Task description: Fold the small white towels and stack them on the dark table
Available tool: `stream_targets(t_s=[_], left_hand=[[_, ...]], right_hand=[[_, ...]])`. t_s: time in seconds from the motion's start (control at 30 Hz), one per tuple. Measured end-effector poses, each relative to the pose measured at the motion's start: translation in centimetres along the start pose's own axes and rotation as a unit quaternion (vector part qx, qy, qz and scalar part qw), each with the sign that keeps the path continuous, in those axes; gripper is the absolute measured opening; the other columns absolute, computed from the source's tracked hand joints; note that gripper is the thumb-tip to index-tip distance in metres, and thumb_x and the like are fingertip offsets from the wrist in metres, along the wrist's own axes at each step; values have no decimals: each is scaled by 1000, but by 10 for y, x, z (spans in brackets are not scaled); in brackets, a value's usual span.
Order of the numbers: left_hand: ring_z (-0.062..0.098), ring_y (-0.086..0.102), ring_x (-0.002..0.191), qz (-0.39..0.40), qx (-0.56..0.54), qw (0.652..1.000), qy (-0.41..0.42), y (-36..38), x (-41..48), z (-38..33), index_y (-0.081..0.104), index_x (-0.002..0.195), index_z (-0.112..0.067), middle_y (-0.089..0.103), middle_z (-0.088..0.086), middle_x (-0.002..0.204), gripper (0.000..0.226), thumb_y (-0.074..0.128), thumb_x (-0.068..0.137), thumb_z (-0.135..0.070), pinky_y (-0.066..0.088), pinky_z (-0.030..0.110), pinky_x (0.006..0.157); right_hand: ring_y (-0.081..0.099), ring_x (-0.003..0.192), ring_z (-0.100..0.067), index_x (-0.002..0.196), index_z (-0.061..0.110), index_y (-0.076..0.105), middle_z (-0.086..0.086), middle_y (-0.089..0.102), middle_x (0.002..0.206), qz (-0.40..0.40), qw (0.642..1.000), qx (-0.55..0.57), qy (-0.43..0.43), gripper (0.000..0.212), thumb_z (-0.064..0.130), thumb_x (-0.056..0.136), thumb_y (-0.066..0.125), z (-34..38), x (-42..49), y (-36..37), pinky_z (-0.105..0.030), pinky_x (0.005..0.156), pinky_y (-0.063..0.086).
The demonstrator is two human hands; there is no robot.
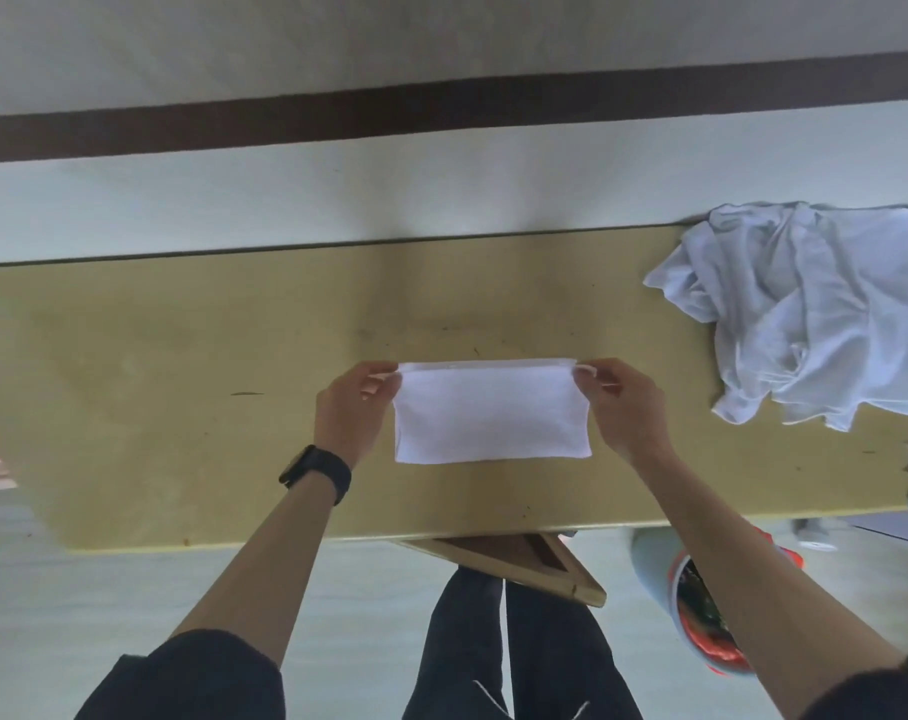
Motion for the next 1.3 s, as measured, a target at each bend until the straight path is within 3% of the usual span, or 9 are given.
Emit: stream_targets(t_s=[0.13,0.3,0.5,0.63,0.77,0.87,1.03,1.2,1.3], left_hand=[[1,68,84,-5,1,1000,1,6,19,7,75,106,-35,74,-16,89,17,68,91,-36,50,18,82],[0,67,88,-6,41,999,-4,9,29,14,76,104,-36,73,-17,88,15,66,92,-36,44,8,77],[4,66,82,-11,100,995,19,10,32,9,75,100,-36,72,-16,85,14,63,93,-39,52,21,78],[5,61,81,-21,144,989,41,10,33,7,72,96,-36,68,-15,85,14,60,93,-41,46,23,72],[12,61,87,-17,191,980,55,13,33,5,68,97,-39,63,-12,95,12,58,93,-42,49,28,70],[32,58,107,-68,296,935,186,16,20,-18,66,115,-24,64,6,117,24,63,92,-31,51,41,80],[34,41,137,-48,352,873,334,60,-14,-29,53,139,-15,48,10,146,48,50,96,-36,35,50,110],[27,15,151,46,405,857,316,98,-7,-2,21,156,-33,19,3,164,56,27,102,-46,12,53,119],[21,3,152,53,397,870,287,96,-1,8,5,156,-40,6,-3,166,57,20,102,-49,1,52,120]], right_hand=[[57,82,10,104,33,69,21,65,87,-20,1000,5,10,12,32,93,64,-11,17,6,-6,66,37],[57,78,18,102,36,72,24,66,84,-33,999,4,3,14,30,93,64,-12,17,12,2,65,37],[61,80,3,93,38,69,16,67,82,-61,998,-26,-19,14,26,92,61,-4,18,14,-8,68,41],[62,83,-6,93,37,67,15,67,86,-80,994,-79,-3,11,36,88,57,-7,26,15,-27,68,48],[58,85,-10,94,35,62,15,61,94,-90,987,-131,13,11,40,86,55,-3,29,16,-29,66,43],[58,97,-16,107,32,59,10,56,109,-91,988,-123,12,21,34,86,59,-1,25,16,-31,74,43],[39,126,-27,130,16,51,-3,43,142,-141,965,-188,-115,42,25,89,60,14,-31,37,-35,98,32],[-9,152,-13,158,20,3,3,-8,166,-66,956,-275,-82,66,44,100,22,-24,-48,94,-49,122,4],[-14,151,-10,158,24,-8,7,-15,165,-61,947,-302,-87,67,49,101,17,-34,-43,100,-54,121,-4]])
Point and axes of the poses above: each hand's wrist, its own x-axis towards the middle knuckle, its own y-axis out of the palm, z = x × y, the point moved 10 cm from there along x, towards the middle knuckle
